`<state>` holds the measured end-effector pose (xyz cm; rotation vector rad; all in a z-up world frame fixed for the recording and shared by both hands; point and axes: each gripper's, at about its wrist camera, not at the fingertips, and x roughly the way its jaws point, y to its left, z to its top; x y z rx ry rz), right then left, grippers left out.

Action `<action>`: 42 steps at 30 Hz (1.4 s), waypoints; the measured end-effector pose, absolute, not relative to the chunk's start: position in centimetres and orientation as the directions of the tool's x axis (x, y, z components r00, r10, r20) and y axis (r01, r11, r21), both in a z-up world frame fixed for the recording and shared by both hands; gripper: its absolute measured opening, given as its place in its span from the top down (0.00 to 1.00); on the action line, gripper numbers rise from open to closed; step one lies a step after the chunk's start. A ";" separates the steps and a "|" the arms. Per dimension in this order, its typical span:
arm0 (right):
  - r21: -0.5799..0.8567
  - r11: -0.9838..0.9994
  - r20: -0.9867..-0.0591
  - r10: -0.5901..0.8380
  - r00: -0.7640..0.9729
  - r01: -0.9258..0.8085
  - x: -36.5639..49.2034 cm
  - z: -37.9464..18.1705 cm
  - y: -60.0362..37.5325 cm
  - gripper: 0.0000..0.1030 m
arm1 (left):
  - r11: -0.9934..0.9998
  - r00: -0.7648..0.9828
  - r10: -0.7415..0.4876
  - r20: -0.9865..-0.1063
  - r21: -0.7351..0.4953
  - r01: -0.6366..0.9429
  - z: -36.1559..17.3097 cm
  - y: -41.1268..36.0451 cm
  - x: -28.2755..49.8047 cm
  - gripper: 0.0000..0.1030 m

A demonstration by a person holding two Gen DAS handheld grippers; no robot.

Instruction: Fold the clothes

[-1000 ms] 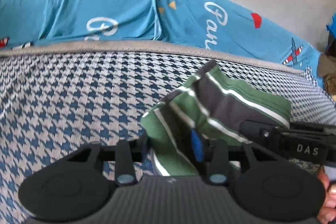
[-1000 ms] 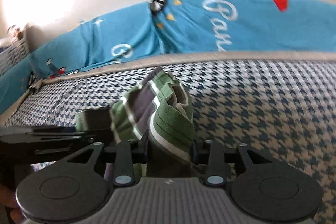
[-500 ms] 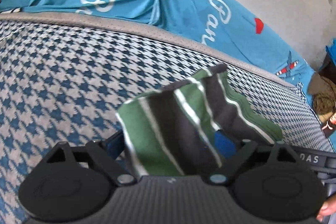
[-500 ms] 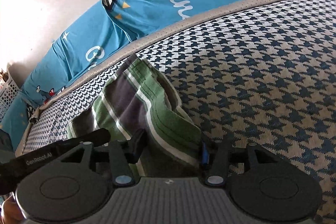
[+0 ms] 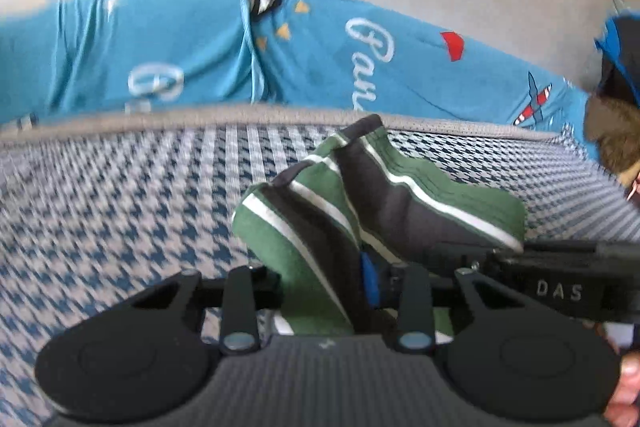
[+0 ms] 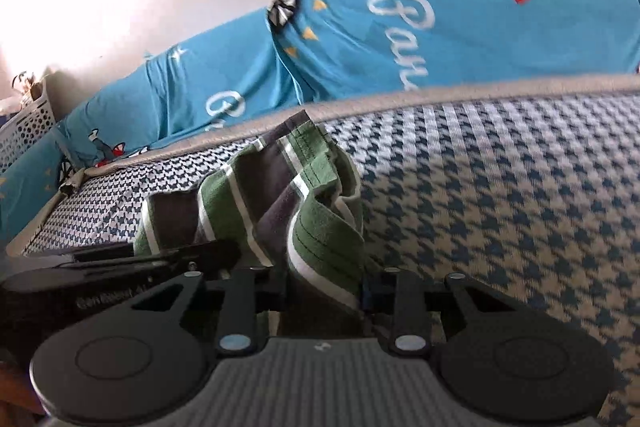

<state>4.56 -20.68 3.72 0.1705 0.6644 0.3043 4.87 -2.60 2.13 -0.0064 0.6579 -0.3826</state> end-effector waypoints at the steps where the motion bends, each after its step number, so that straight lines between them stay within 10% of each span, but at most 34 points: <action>1: 0.241 0.944 -0.573 0.327 0.752 -0.227 4.4 3.9 -20.5 0.71 | 0.933 0.735 -0.338 -0.588 -0.106 0.345 2.4 -2.7 4.5 0.69; 42: 0.205 0.765 -0.420 0.633 0.651 -0.611 1.9 8.3 8.9 0.71 | 0.980 0.868 0.164 -0.468 -0.027 -0.199 13.2 24.8 0.3 0.69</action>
